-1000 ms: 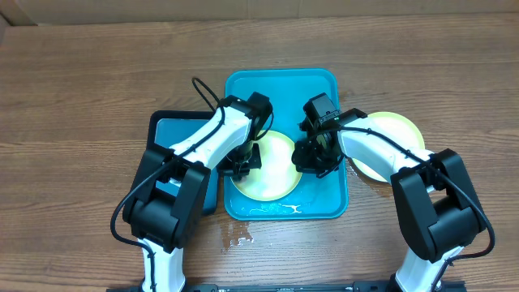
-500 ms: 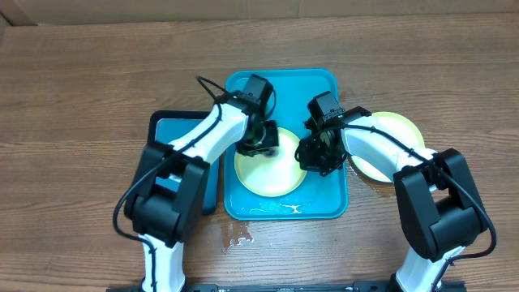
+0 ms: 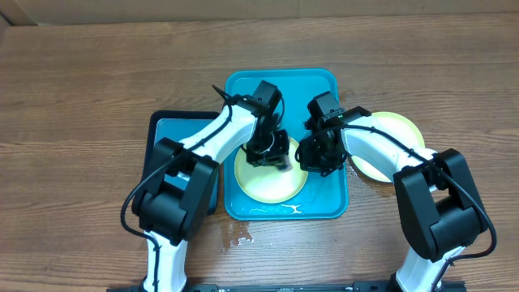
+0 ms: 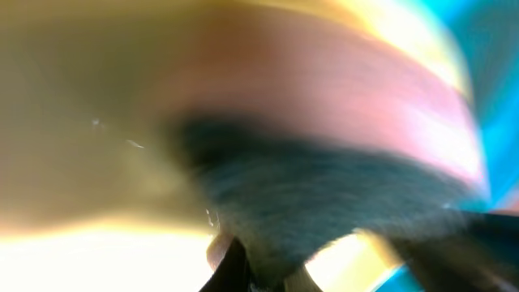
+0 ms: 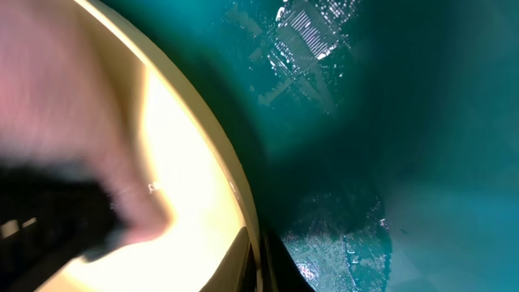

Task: Clean dirty plates on tray and stack at the side
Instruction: 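Scrub the yellow plate with the sponge held in the left gripper, then put the sponge back in the sink tray with the left gripper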

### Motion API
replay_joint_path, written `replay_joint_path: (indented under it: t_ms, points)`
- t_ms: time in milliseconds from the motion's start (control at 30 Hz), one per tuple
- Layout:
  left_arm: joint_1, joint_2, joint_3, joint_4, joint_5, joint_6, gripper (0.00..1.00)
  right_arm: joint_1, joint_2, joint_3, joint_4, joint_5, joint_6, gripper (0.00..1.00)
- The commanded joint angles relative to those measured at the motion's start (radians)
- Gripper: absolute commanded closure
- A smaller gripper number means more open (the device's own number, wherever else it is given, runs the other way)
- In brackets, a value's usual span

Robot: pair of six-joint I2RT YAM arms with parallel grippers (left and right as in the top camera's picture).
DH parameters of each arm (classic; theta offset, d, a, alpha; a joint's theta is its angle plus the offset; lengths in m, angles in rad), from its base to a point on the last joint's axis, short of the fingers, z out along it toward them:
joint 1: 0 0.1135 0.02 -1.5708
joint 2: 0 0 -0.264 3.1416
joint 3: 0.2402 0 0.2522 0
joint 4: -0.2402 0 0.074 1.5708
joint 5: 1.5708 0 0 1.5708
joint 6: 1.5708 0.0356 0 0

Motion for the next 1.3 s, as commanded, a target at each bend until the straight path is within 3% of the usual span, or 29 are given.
replay_joint_path:
  t_ms: [0,167,333,500,600,767,867,1067,1167,1267]
  points:
    - [0.003,-0.034,-0.026,-0.091,-0.273,0.026,0.96,0.0,0.02,-0.006,0.0,0.05,-0.01,0.96]
    - [0.003,-0.039,-0.026,-0.232,-0.518,0.023,0.96,0.0,0.02,-0.006,0.002,0.05,-0.01,0.96]
    - [0.024,-0.105,-0.025,-0.26,-0.492,0.005,0.96,0.0,0.02,-0.006,-0.002,0.05,-0.01,0.96]
    - [0.058,-0.313,-0.025,-0.274,-0.435,0.005,0.96,0.0,0.02,-0.006,-0.006,0.05,-0.01,0.96]
    - [0.117,-0.459,-0.026,-0.304,-0.505,0.006,0.96,0.0,0.02,-0.006,-0.005,0.05,-0.01,0.96]
    - [0.2,-0.504,-0.036,-0.373,-0.627,0.006,0.96,0.0,0.02,-0.006,-0.005,0.05,-0.01,0.96]
    - [0.238,-0.499,-0.109,-0.339,-0.642,0.005,0.96,0.0,0.02,-0.006,-0.005,0.051,-0.01,0.96]
    - [0.293,-0.476,-0.343,-0.122,-0.603,0.005,0.93,0.0,0.02,-0.006,0.0,0.051,-0.01,0.96]
    - [0.316,-0.472,-0.362,-0.121,-0.541,0.005,0.91,0.0,0.02,-0.006,-0.002,0.051,-0.01,0.96]
    - [0.332,-0.49,-0.327,-0.163,-0.518,0.007,0.82,0.0,0.016,-0.003,-0.006,0.047,-0.009,0.96]
